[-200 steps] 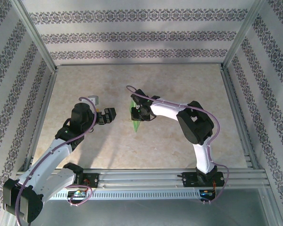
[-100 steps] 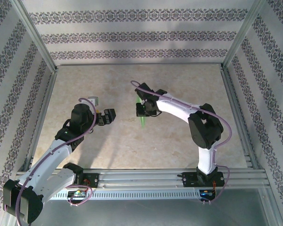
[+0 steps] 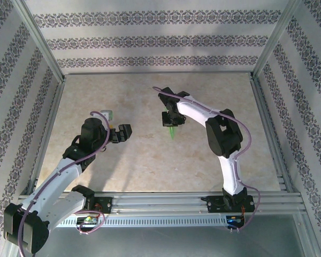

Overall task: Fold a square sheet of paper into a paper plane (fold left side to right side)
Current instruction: Place the paper plane at the top-center of the table.

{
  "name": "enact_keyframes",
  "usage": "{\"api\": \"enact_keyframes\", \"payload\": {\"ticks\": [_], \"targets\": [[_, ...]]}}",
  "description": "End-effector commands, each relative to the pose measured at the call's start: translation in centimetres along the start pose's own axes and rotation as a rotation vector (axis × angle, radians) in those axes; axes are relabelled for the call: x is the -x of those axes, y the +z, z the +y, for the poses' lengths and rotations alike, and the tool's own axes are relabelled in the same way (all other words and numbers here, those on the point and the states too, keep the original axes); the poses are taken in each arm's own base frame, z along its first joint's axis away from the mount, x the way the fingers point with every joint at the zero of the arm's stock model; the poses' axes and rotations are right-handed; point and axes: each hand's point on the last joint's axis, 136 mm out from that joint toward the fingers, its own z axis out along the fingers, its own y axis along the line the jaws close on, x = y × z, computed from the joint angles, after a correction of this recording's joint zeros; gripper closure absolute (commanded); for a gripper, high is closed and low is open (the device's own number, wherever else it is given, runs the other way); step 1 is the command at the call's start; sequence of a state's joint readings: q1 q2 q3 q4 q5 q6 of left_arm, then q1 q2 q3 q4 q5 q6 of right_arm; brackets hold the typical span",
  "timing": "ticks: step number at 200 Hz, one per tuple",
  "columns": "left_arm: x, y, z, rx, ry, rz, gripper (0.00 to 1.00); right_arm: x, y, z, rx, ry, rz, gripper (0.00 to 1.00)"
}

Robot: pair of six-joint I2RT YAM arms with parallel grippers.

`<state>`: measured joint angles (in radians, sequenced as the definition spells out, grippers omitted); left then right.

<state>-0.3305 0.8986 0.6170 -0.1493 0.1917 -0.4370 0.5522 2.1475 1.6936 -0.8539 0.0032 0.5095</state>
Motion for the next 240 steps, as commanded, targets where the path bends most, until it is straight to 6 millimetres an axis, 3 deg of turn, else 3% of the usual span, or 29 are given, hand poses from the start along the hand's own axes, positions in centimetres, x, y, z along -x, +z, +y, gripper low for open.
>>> {"api": "enact_keyframes", "payload": {"ticks": [1,113,183,240], "targets": [[-0.5,0.1,0.4,-0.001,0.0,0.027,0.03,0.5,0.2,-0.4,-0.041,0.015,0.001,0.95],[-0.6,0.6,0.2,-0.015,-0.008,0.037,0.03,0.7,2.5,-0.1,-0.036,0.049,-0.004,0.82],[-0.4,0.5,0.2,-0.012,-0.004,0.036,0.03,-0.2,3.9,-0.1,-0.028,0.047,0.031,0.74],[-0.1,0.6,0.1,-0.011,0.002,0.037,0.03,-0.3,4.0,0.2,-0.017,-0.009,0.032,0.64]]}}
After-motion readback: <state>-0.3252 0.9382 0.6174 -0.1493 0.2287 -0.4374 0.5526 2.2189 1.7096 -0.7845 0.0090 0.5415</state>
